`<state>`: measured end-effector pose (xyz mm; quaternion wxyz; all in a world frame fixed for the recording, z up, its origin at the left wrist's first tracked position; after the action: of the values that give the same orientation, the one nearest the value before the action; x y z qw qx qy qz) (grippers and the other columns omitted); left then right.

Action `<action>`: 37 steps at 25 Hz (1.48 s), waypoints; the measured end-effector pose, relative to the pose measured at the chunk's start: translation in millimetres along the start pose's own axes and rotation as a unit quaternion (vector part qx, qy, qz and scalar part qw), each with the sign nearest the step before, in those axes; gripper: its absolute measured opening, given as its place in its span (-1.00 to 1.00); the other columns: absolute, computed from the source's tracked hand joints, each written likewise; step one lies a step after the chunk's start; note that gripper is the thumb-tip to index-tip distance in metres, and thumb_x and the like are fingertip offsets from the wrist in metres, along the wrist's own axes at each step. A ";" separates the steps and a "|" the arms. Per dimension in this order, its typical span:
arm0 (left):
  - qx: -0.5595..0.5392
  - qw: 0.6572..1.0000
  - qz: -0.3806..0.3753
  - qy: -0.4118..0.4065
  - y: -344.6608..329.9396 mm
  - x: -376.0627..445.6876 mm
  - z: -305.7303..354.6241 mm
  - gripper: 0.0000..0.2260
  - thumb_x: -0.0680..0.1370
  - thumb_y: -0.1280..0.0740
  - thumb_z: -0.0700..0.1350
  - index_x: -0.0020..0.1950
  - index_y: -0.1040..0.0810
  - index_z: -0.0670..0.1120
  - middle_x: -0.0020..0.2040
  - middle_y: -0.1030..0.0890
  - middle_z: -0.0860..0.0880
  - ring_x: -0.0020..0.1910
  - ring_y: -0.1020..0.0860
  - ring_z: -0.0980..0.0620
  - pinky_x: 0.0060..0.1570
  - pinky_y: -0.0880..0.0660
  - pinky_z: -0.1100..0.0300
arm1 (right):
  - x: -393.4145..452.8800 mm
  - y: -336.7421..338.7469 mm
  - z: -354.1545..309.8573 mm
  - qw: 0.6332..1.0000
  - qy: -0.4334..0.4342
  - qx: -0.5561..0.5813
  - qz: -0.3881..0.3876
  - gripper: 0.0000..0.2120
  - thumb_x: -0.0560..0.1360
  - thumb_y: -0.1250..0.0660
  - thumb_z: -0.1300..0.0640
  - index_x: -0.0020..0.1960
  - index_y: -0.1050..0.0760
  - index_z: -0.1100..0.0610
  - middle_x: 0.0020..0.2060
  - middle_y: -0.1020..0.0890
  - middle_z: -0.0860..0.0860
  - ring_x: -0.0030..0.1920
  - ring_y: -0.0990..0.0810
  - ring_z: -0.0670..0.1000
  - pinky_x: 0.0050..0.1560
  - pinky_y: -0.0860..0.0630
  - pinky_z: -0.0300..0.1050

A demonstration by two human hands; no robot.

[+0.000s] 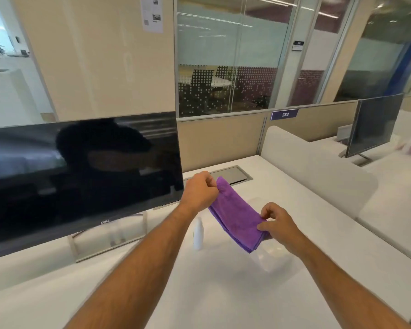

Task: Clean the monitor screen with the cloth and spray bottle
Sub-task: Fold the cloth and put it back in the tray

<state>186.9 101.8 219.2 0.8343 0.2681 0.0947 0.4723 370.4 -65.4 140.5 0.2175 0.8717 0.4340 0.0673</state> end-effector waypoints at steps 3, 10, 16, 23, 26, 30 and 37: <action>0.018 0.999 -0.046 -0.018 -50.9 24.1 14.6 -0.70 0.41 -0.24 -0.35 -0.20 -0.67 0.01 -0.10 -0.69 0.01 -0.07 -0.62 0.03 -0.16 -0.53 0.24 | 22.8 33.9 20.6 0.996 -0.010 -0.090 0.018 -0.80 0.37 -0.43 0.42 -0.18 -0.50 0.15 -0.10 -0.60 0.11 -0.11 -0.66 0.11 -0.35 -0.67 -0.06; 0.111 0.985 -0.127 -0.023 -150.0 62.9 8.9 -0.72 0.50 -0.31 -0.30 0.01 -0.74 -0.02 0.09 -0.69 0.02 0.09 -0.59 0.03 0.10 -0.51 0.22 | 57.3 60.3 62.2 0.925 -0.072 -0.370 -0.043 -0.82 0.35 -0.31 0.24 -0.11 -0.54 0.01 -0.17 -0.61 -0.07 -0.15 -0.61 0.00 -0.08 -0.64 -0.08; 0.234 0.946 -0.223 -0.032 -205.2 66.9 -13.0 -0.68 0.48 -0.27 -0.34 0.10 -0.71 -0.09 0.13 -0.67 -0.07 0.09 -0.61 -0.09 0.13 -0.57 0.10 | 63.9 29.9 83.0 0.827 -0.052 -0.546 -0.122 -0.79 0.46 -0.31 0.09 0.09 -0.47 0.09 -0.07 -0.60 0.02 -0.07 -0.62 0.08 -0.12 -0.53 -0.13; 0.489 0.819 -0.269 -0.136 -244.2 57.1 -28.1 -0.75 0.56 -0.32 -0.27 0.24 -0.56 -0.19 0.20 -0.57 -0.16 0.15 -0.58 -0.20 0.03 -0.53 -0.01 | 64.6 6.4 101.0 0.757 -0.039 -0.635 -0.150 -0.73 0.56 -0.30 0.08 0.25 -0.50 0.08 0.16 -0.60 0.04 0.14 -0.62 0.11 0.09 -0.54 -0.04; 0.534 0.793 -0.234 -0.178 -250.4 56.1 -24.6 -0.73 0.59 -0.33 -0.23 0.28 -0.54 -0.20 0.24 -0.49 -0.14 0.19 -0.52 -0.18 0.02 -0.51 -0.03 | 65.4 1.0 96.8 0.731 -0.016 -0.669 -0.137 -0.78 0.61 -0.25 0.10 0.23 -0.52 0.10 0.15 -0.61 0.06 0.13 -0.62 0.10 0.08 -0.51 -0.06; 0.546 0.775 -0.267 -0.172 -251.4 54.8 -26.8 -0.70 0.58 -0.36 -0.19 0.31 -0.53 -0.17 0.26 -0.52 -0.14 0.19 -0.54 -0.18 0.04 -0.51 -0.02 | 62.6 2.9 92.1 0.727 -0.013 -0.670 -0.147 -0.76 0.59 -0.30 0.06 0.23 -0.51 0.09 0.12 -0.62 0.05 0.10 -0.64 0.10 0.06 -0.53 -0.04; 0.420 0.865 -0.184 -0.204 -198.6 57.9 2.3 -0.69 0.57 -0.30 -0.01 0.30 -0.50 -0.02 0.18 -0.58 -0.05 0.18 -0.52 -0.11 0.02 -0.49 0.00 | 66.1 9.2 36.0 0.825 0.057 -0.562 -0.025 -0.74 0.57 -0.27 -0.01 0.22 -0.50 0.03 0.10 -0.65 0.00 0.04 -0.65 0.06 0.05 -0.56 -0.09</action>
<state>365.3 68.1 120.0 0.7149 0.6617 0.1592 0.1601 428.7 -29.8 107.5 0.6468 0.5816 0.3542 0.3434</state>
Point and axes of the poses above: each hand's wrist, its own x-axis towards the middle knuckle, its own y-axis out of the back of the hand, z = x × y, the point moved 8 cm from there along x, towards the middle knuckle
